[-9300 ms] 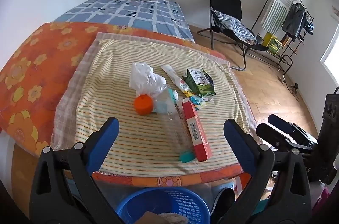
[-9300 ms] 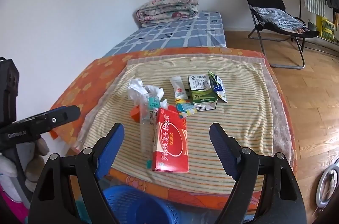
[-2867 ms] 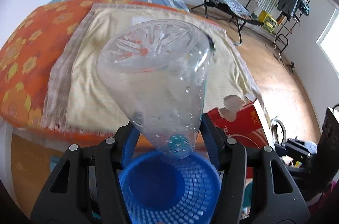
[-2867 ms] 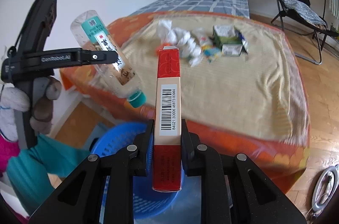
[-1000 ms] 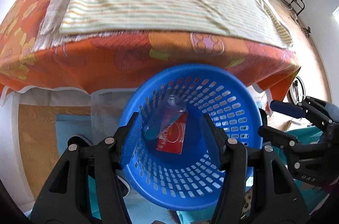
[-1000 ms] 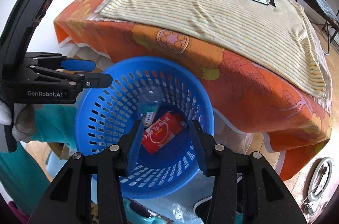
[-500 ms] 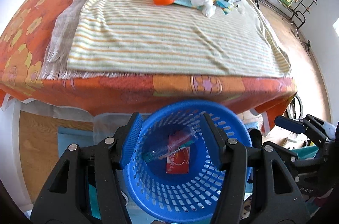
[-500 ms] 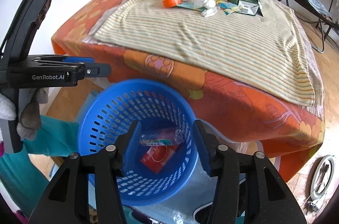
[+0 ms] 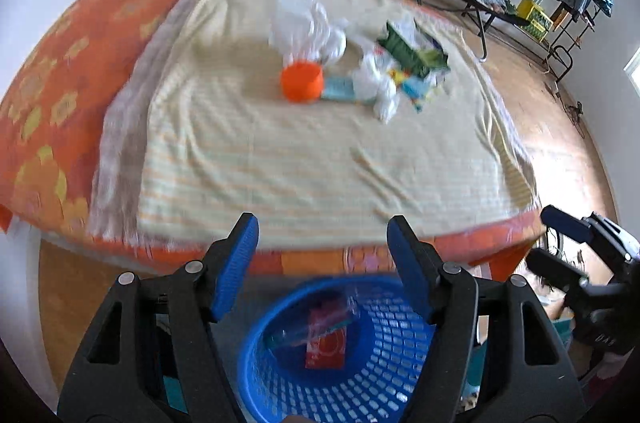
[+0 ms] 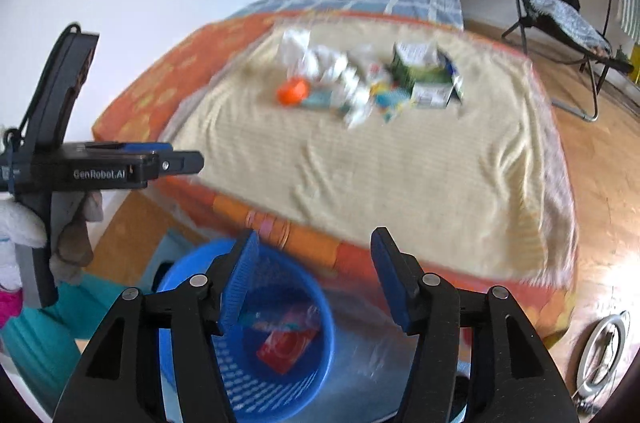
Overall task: Collect trash
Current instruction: 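Withdraw both tools from the basket back toward the cloth, then grasp the orange lid with the left tool while the right tool grasps crumpled white tissue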
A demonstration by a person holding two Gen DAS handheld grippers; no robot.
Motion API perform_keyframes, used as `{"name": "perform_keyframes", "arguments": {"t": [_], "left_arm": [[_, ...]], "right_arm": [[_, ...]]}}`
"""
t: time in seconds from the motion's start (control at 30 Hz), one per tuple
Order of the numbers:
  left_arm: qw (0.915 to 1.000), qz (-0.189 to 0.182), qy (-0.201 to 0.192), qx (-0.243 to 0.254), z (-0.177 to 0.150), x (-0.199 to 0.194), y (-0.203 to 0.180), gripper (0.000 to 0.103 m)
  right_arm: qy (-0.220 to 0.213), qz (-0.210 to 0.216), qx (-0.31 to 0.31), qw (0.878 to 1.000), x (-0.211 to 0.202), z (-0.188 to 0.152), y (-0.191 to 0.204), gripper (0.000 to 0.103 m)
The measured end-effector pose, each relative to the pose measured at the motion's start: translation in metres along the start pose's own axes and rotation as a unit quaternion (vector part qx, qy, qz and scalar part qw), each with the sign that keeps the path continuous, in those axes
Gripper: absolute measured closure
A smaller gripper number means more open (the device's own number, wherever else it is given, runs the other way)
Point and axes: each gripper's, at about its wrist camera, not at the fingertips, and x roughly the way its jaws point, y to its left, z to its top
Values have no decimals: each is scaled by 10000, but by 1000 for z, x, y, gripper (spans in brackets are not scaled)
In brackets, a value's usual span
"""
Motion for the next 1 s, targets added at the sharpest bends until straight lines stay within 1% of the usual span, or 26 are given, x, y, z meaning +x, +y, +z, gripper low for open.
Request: {"name": "perform_keyframes", "arguments": {"t": [0.07, 0.17, 0.27, 0.37, 0.53, 0.63, 0.7, 0.8, 0.93, 1.0], "left_arm": [[10000, 3, -54, -47, 12, 2, 1, 34], [9999, -44, -16, -166, 25, 9, 5, 34], [9997, -50, 35, -256, 38, 20, 9, 34], [9994, -41, 55, -349, 48, 30, 12, 34], [9984, -91, 157, -536, 70, 52, 19, 34], [9970, -152, 337, -675, 83, 71, 23, 34], [9950, -193, 449, -866, 90, 85, 28, 34], [9916, -268, 599, -1117, 100, 103, 35, 34], [9888, -135, 712, -1301, 109, 124, 43, 34], [9868, -116, 738, -1437, 112, 130, 49, 34]], "right_arm": [[-195, -37, -13, 9998, -3, 14, -8, 46], [-354, -79, 20, 9993, -3, 32, -20, 46], [-403, 10, 44, 9992, 1, 47, -29, 46], [-364, 132, -10, 9992, 11, 65, -32, 46], [-174, 369, 74, 9991, 39, 93, -39, 46], [1, 551, 306, 9980, 60, 106, -47, 46], [129, 681, 468, 9965, 76, 112, -53, 46], [296, 708, 558, 9955, 99, 117, -56, 46], [542, 773, 624, 9936, 124, 121, -56, 46], [611, 720, 594, 9938, 134, 123, -54, 46]]}}
